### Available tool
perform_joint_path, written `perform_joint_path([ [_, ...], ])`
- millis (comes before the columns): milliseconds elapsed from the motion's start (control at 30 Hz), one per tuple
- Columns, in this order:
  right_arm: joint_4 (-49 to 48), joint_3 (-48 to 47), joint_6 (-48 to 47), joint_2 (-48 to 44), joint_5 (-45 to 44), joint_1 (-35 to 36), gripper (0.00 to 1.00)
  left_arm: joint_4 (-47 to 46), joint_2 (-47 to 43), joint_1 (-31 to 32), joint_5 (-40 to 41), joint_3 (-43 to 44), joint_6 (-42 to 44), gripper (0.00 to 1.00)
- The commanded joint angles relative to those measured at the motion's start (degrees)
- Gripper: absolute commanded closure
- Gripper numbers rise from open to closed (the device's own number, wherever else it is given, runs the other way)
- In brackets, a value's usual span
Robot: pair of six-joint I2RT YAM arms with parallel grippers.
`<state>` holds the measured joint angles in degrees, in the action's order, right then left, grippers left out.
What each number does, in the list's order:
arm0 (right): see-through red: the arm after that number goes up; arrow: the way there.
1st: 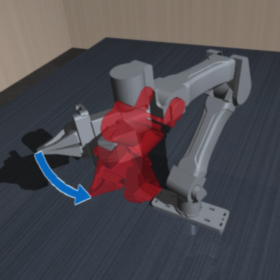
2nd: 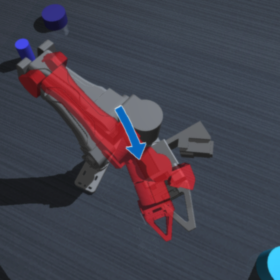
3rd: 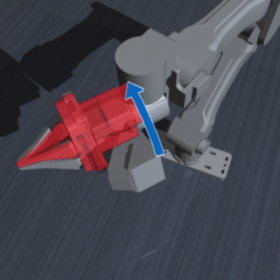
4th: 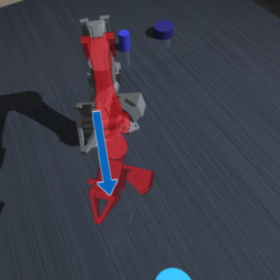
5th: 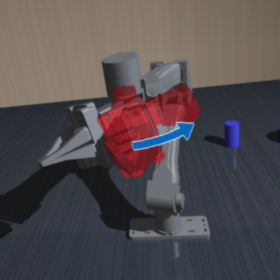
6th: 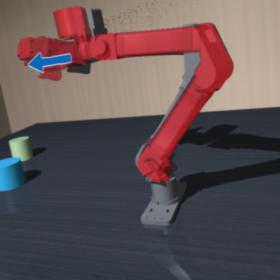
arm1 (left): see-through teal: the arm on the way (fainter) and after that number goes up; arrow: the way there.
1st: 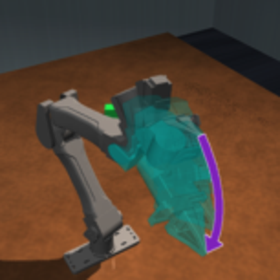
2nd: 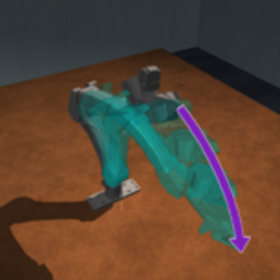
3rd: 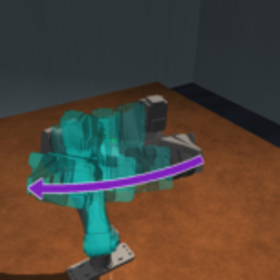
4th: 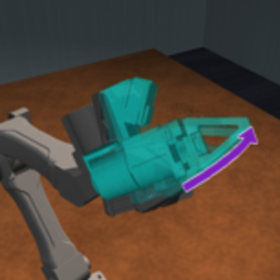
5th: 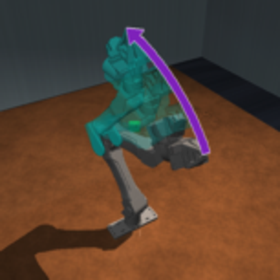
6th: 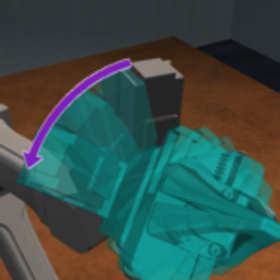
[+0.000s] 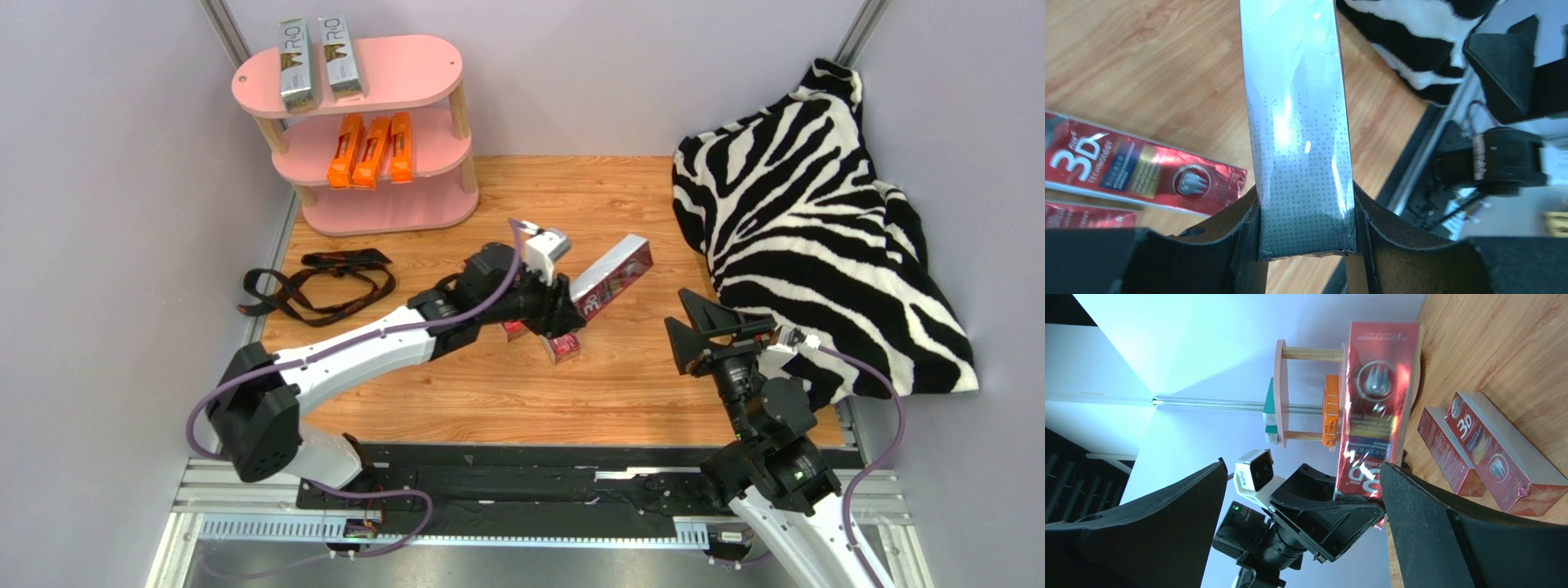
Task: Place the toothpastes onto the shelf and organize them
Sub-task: Pick up the toothpaste from the center of the board, then place the toothpaste on the shelf.
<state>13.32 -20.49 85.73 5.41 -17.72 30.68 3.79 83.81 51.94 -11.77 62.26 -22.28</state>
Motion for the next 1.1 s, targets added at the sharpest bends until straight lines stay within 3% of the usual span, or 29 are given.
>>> perform_joint_path([
  [0,1.4,-2.9,-3.6,-0.4,-1.1,0.2,0.0,-16.1,-8.3,-6.0,-13.5,-7.7,-11.5,0.71],
  [233,2.1,-3.3,-5.0,-0.4,-1.2,0.2,0.0,-20.1,-20.9,-14.7,-17.8,-23.6,-19.1,0.71],
  [567,2.1,-2.6,-6.2,0.0,-1.3,0.2,0.0,-29.9,-31.5,-36.5,-30.2,-41.4,-30.9,0.71],
  [700,2.8,-2.0,-7.3,0.6,-1.4,0.2,0.0,-32.5,-34.9,-48.2,-35.1,-47.5,-34.5,0.72],
  [867,3.2,-2.1,-8.7,1.7,-0.9,0.2,0.0,-33.4,-33.2,-57.8,-40.3,-48.8,-35.8,0.74],
  [1067,3.2,-2.4,-9.8,2.9,0.0,0.2,0.0,-41.3,-26.1,-66.3,-46.1,-49.8,-39.9,0.65],
])
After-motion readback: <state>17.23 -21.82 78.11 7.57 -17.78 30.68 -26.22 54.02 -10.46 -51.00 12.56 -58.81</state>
